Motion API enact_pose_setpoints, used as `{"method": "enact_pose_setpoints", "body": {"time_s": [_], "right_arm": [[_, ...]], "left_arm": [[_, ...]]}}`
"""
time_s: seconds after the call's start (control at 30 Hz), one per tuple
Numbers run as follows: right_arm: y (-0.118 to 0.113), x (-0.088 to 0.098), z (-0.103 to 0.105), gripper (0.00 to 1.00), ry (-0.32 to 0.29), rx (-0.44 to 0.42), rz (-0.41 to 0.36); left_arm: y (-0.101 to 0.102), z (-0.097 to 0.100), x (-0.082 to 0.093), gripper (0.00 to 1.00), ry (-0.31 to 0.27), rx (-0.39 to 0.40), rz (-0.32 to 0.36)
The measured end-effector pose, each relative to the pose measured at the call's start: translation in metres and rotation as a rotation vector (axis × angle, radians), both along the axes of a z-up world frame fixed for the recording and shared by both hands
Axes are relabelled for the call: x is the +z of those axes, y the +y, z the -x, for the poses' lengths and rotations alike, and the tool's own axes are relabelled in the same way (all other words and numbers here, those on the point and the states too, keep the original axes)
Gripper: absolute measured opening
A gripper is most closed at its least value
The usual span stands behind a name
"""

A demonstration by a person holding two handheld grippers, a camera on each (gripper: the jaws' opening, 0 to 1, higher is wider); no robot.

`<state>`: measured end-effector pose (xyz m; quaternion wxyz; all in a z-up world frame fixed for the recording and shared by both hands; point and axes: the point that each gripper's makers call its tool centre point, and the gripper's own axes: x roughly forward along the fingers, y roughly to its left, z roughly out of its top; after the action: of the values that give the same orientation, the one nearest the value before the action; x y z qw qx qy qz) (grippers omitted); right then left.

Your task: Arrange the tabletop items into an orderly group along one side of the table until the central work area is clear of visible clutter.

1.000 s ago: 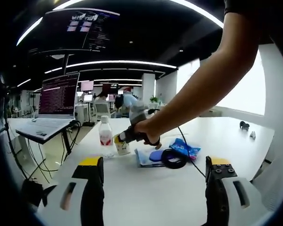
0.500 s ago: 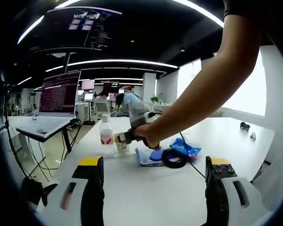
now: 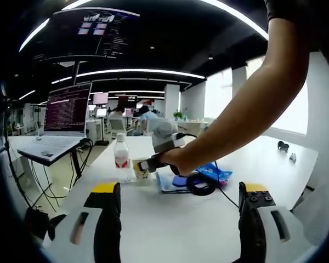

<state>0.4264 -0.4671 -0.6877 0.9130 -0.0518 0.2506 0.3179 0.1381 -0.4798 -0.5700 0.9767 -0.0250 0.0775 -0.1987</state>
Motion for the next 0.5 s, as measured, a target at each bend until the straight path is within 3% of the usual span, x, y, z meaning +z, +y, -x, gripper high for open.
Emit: {"method": "enact_pose_setpoints", "body": {"time_s": [0.17, 0.5], "right_arm": [[-0.001, -0.012, 0.014, 0.37, 0.02, 0.046, 0.064], [0.0, -0.014, 0.015, 0.37, 0.02, 0.057, 0.053]], "left_arm": [[0.0, 0.0, 0.0, 0.88, 0.001, -0.003, -0.001], [-0.001, 0.0, -0.001, 0.88, 0.005, -0.004, -0.01]]}}
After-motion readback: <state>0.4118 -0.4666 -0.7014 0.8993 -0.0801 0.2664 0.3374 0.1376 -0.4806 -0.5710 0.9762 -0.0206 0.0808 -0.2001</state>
